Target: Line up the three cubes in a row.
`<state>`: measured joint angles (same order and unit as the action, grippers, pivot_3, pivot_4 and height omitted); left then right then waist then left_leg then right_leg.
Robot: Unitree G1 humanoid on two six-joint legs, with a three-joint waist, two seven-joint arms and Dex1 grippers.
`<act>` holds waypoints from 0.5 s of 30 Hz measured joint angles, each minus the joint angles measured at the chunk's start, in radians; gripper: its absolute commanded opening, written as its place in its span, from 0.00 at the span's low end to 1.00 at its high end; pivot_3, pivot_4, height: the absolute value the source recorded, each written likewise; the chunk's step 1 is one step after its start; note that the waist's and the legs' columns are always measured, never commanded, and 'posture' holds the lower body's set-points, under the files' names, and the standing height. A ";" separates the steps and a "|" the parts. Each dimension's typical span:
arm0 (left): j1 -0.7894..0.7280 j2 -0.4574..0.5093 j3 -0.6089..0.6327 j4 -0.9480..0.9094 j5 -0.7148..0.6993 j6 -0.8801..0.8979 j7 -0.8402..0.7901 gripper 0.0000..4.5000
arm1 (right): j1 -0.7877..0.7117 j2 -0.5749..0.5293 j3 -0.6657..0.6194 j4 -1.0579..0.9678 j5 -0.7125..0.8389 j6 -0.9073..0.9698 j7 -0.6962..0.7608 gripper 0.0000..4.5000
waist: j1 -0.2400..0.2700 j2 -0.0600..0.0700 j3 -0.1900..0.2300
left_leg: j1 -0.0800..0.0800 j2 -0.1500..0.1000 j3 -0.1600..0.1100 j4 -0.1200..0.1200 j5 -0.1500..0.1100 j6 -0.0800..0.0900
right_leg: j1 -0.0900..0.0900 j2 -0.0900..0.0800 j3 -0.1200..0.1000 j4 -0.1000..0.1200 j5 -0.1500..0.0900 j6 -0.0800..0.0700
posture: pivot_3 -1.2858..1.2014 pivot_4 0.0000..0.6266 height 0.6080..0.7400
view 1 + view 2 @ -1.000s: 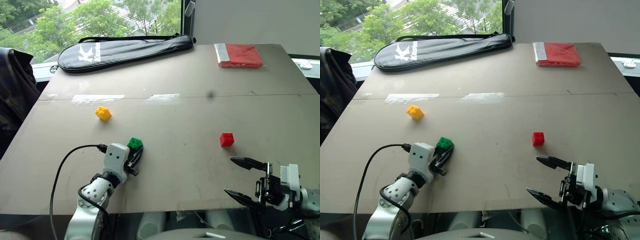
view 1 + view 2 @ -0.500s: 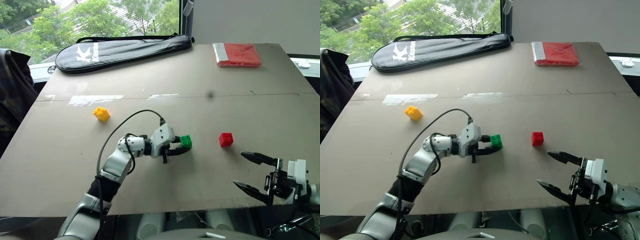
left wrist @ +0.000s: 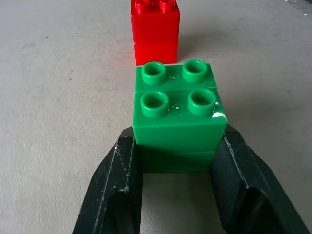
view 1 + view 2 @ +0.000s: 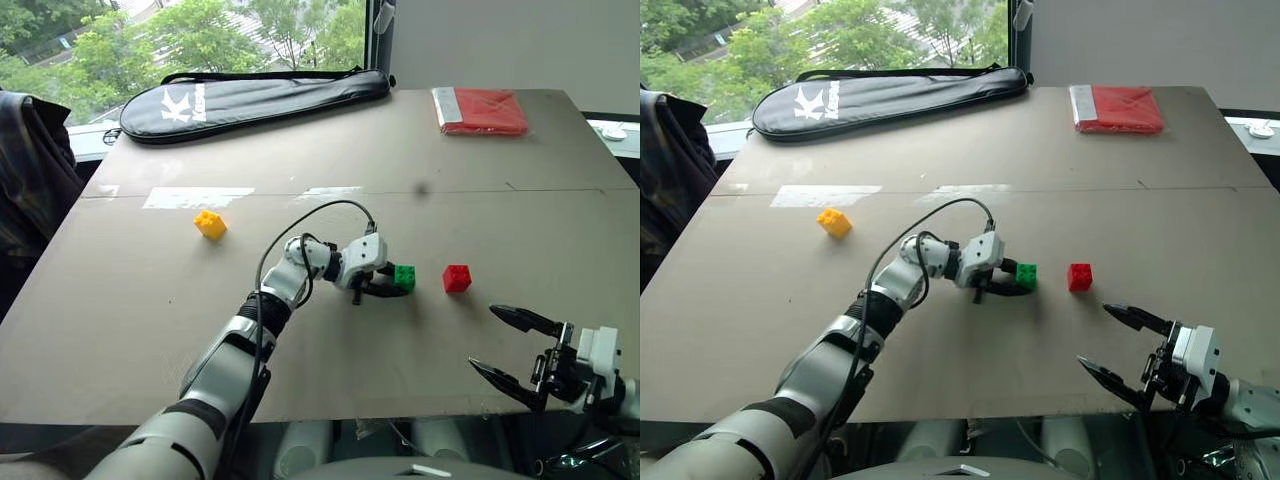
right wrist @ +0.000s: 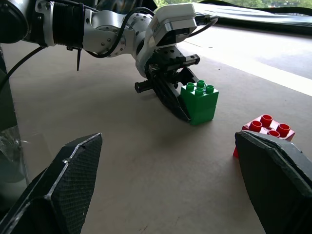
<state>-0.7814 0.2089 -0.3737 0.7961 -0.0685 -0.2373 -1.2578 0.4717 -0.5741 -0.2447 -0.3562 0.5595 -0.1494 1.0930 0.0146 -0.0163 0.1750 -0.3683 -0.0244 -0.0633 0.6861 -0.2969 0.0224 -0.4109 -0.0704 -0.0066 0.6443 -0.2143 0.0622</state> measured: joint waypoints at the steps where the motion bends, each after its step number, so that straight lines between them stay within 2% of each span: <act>1: -0.001 -0.002 0.003 0.006 0.002 -0.006 0.000 0.28 | 0.000 0.001 -0.001 0.000 -0.001 -0.004 -0.001 1.00 | 0.000 0.000 0.000 | 0.000 0.000 0.000 0.000 0.000 0.000 | 0.000 0.000 0.000 0.000 0.000 0.000 | 0.52 0.24 0.70; 8: -0.009 -0.032 0.014 0.034 0.029 -0.022 0.008 0.28 | -0.011 0.002 -0.003 0.001 -0.004 -0.010 -0.008 1.00 | 0.003 0.002 -0.002 | 0.001 0.000 -0.001 0.001 0.000 0.000 | 0.001 0.000 0.000 0.001 0.000 0.001 | 0.52 0.24 0.70; 10: -0.008 -0.037 0.021 0.034 0.029 -0.011 0.003 0.50 | -0.011 0.001 -0.003 0.001 -0.005 -0.010 -0.006 1.00 | 0.003 0.002 -0.002 | 0.001 0.000 -0.001 0.001 0.000 0.000 | 0.001 0.000 0.000 0.001 0.000 0.001 | 0.52 0.24 0.70; 11: -0.008 -0.037 0.022 0.034 0.029 -0.009 0.002 0.50 | -0.011 0.001 -0.003 0.001 -0.005 -0.010 -0.006 1.00 | 0.003 0.002 -0.002 | 0.001 0.000 -0.001 0.001 0.000 0.000 | 0.001 0.000 0.000 0.001 0.000 0.001 | 0.52 0.24 0.70; 12: -0.007 -0.037 0.024 0.033 0.029 -0.006 -0.001 0.63 | -0.011 0.001 -0.003 0.002 -0.005 -0.011 -0.004 1.00 | 0.002 0.002 -0.002 | 0.001 0.000 -0.001 0.001 0.000 0.000 | 0.001 0.000 0.000 0.001 0.000 0.001 | 0.52 0.24 0.70; 15: -0.005 -0.031 0.031 0.034 0.037 -0.017 0.011 0.85 | -0.016 0.001 -0.003 0.012 -0.005 -0.011 0.002 1.00 | 0.003 0.002 -0.002 | 0.001 0.000 -0.001 0.001 0.000 0.000 | 0.001 0.000 0.000 0.001 0.000 0.001 | 0.52 0.24 0.70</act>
<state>-0.7864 0.1777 -0.3430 0.8301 -0.0318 -0.2543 -1.2463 0.4557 -0.5731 -0.2474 -0.3445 0.5545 -0.1603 1.0949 0.0173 -0.0140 0.1730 -0.3673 -0.0248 -0.0644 0.6870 -0.2967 0.0227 -0.4097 -0.0706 -0.0065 0.6450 -0.2139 0.0629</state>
